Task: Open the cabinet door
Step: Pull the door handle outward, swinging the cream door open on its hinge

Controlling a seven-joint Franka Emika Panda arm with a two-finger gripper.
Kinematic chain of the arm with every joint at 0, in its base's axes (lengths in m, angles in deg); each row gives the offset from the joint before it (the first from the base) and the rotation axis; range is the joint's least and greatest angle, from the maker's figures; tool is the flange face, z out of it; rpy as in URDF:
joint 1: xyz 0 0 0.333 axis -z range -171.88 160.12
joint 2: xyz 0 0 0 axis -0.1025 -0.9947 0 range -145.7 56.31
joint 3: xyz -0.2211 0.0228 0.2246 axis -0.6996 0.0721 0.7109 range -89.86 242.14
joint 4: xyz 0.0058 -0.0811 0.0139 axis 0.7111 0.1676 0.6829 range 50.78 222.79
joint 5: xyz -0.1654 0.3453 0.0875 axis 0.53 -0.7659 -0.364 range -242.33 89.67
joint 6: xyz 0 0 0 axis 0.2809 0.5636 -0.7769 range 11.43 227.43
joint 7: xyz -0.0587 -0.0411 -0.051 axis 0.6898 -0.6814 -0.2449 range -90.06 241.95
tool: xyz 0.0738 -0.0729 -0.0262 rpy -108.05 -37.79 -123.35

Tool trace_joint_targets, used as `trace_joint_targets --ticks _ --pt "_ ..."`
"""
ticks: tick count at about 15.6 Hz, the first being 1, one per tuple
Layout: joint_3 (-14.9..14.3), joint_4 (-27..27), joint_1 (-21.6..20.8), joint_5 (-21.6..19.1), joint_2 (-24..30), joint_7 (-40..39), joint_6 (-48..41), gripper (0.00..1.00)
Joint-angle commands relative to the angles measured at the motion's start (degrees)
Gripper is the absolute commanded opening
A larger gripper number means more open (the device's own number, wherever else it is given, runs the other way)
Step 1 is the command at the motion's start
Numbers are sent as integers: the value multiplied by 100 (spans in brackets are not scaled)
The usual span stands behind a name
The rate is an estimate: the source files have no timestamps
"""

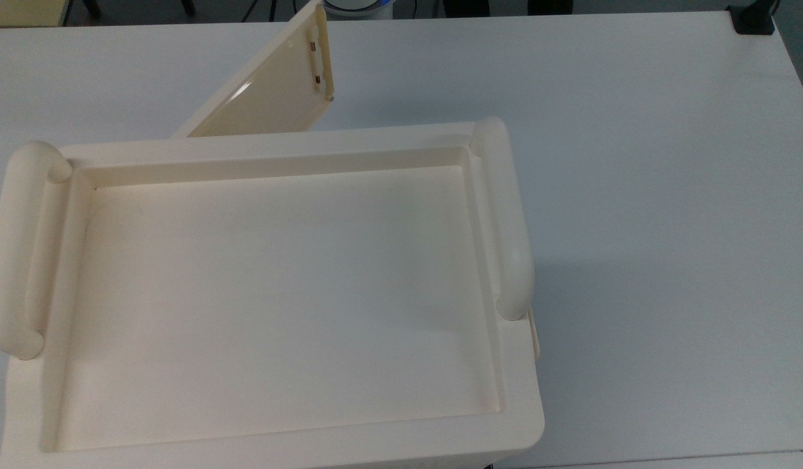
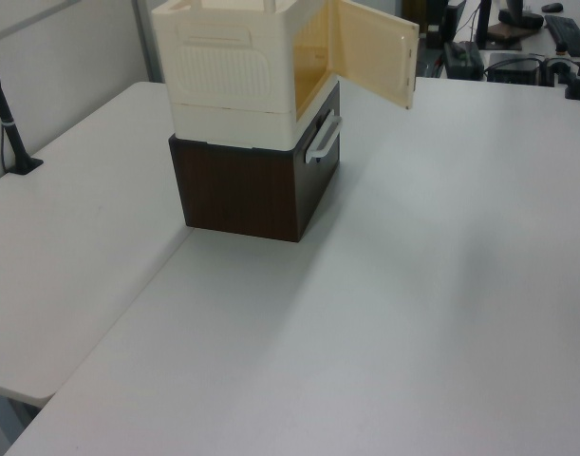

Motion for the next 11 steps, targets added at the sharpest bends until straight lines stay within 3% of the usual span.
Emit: trace_joint_targets --ticks 1,11 --pt "-24 -318 157 -30 95 -122 -135 100" --pt "55 -337 95 -372 -45 37 402 100"
